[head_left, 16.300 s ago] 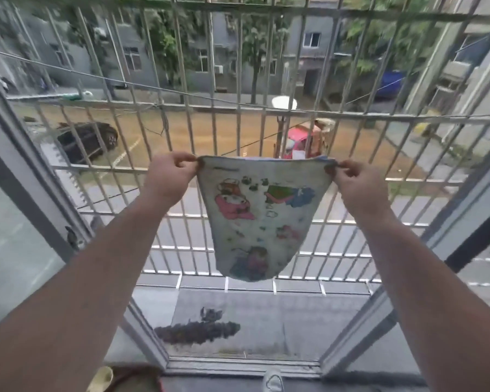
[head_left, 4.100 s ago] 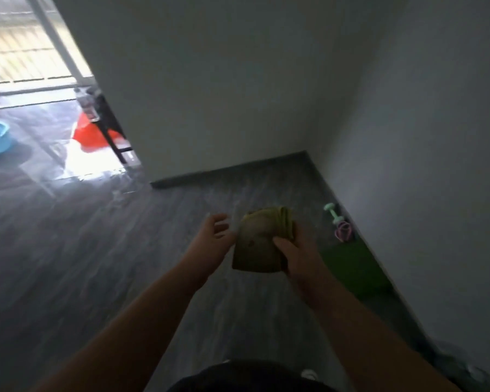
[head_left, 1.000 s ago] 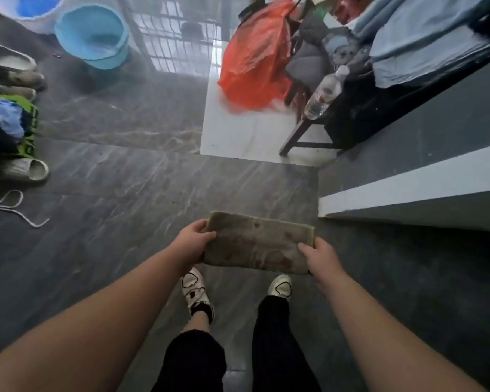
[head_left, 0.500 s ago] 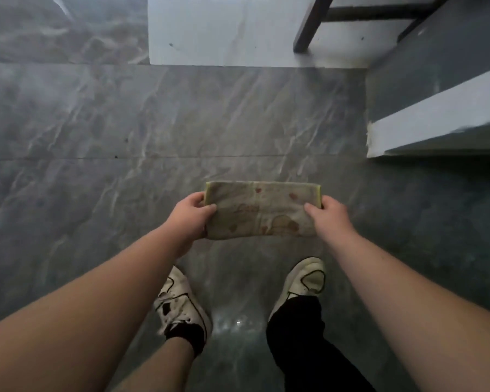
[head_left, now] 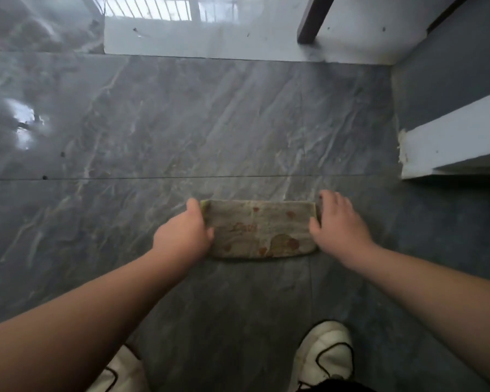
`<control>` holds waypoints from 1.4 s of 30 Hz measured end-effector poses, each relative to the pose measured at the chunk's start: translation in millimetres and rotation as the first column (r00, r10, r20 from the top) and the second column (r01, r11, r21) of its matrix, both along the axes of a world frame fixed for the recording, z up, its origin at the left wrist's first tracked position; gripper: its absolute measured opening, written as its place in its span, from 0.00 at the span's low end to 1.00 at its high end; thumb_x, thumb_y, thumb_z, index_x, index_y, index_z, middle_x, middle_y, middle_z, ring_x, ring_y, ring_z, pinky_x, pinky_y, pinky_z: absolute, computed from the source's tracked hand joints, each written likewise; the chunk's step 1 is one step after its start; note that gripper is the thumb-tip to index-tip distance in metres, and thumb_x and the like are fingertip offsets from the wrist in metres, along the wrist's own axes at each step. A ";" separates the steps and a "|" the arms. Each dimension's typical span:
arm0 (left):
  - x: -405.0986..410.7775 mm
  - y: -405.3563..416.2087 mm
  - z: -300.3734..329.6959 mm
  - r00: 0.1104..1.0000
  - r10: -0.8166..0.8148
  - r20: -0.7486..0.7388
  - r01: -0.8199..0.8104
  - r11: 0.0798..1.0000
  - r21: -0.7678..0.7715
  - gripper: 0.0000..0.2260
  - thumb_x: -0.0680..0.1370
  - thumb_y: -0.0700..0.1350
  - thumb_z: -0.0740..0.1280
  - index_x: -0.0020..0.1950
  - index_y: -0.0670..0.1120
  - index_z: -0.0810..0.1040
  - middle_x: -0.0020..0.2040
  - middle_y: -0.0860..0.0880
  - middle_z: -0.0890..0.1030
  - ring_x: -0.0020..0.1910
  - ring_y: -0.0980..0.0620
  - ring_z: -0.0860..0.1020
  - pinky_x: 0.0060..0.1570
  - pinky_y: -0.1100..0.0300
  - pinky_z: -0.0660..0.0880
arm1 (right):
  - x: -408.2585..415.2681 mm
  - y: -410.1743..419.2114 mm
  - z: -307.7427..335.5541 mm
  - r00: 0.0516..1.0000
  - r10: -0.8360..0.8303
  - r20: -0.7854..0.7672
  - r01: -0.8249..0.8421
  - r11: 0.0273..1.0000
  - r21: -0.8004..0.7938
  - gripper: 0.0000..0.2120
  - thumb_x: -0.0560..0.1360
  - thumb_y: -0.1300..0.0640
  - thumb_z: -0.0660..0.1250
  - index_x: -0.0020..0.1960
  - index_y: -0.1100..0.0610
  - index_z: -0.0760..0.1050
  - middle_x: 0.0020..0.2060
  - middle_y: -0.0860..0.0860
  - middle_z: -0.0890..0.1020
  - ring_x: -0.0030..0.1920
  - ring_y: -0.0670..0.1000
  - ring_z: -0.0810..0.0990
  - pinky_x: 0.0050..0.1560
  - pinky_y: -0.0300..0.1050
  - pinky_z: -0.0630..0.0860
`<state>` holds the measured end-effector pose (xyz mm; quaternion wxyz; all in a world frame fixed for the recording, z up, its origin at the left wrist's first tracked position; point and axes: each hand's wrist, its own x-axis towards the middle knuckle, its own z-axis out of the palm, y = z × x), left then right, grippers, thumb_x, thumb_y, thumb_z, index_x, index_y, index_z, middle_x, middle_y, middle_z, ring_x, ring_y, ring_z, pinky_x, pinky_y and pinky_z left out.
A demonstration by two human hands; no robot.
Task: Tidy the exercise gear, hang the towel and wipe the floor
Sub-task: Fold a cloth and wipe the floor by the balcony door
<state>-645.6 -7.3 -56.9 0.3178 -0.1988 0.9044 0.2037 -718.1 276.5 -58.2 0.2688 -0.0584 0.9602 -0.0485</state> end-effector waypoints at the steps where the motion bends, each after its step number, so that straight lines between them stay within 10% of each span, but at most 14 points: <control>1: 1.7 0.8 1.5 0.994 -0.081 -0.079 0.075 0.994 -0.075 0.16 0.77 0.53 0.66 0.58 0.47 0.65 0.53 0.46 0.77 0.53 0.42 0.78 0.44 0.51 0.72 | 0.0 -0.6 0.0 0.994 0.084 -0.064 -0.085 0.996 -0.014 0.22 0.74 0.50 0.63 0.66 0.55 0.65 0.61 0.55 0.73 0.63 0.59 0.71 0.63 0.56 0.71; 4: 6.9 10.3 -3.9 0.864 -0.341 -0.371 0.288 0.938 -0.192 0.20 0.74 0.48 0.67 0.63 0.43 0.71 0.56 0.43 0.74 0.55 0.42 0.73 0.48 0.49 0.73 | 12.3 -17.0 -4.3 0.959 0.265 -0.095 -0.272 0.960 -0.069 0.26 0.75 0.48 0.57 0.71 0.57 0.64 0.70 0.56 0.68 0.72 0.58 0.65 0.72 0.57 0.63; 10: 26.9 50.4 -49.6 0.853 -0.411 -0.322 0.405 0.910 -0.089 0.30 0.75 0.53 0.59 0.77 0.47 0.62 0.78 0.41 0.60 0.79 0.40 0.53 0.75 0.40 0.54 | 62.4 -47.4 -47.6 0.967 0.249 -0.055 -0.252 0.966 -0.049 0.35 0.76 0.43 0.54 0.80 0.54 0.54 0.80 0.55 0.53 0.80 0.56 0.50 0.77 0.62 0.49; 23: -33.0 70.4 -84.9 0.782 -0.493 -0.381 0.464 0.869 -0.171 0.31 0.76 0.63 0.57 0.79 0.60 0.56 0.80 0.47 0.57 0.79 0.42 0.50 0.75 0.36 0.48 | 18.3 -27.4 -87.3 0.966 0.139 -0.219 -0.139 0.990 0.017 0.38 0.73 0.40 0.57 0.80 0.50 0.55 0.79 0.54 0.58 0.79 0.57 0.56 0.76 0.66 0.51; 42: -322.6 -2.7 -90.6 0.792 -0.516 -0.325 0.466 0.856 -0.224 0.30 0.78 0.66 0.45 0.78 0.64 0.40 0.81 0.50 0.40 0.79 0.47 0.37 0.74 0.40 0.35 | -271.0 -104.3 -90.8 0.965 0.138 -0.221 -0.127 0.990 0.063 0.33 0.79 0.36 0.42 0.79 0.44 0.36 0.80 0.46 0.38 0.79 0.50 0.35 0.77 0.60 0.35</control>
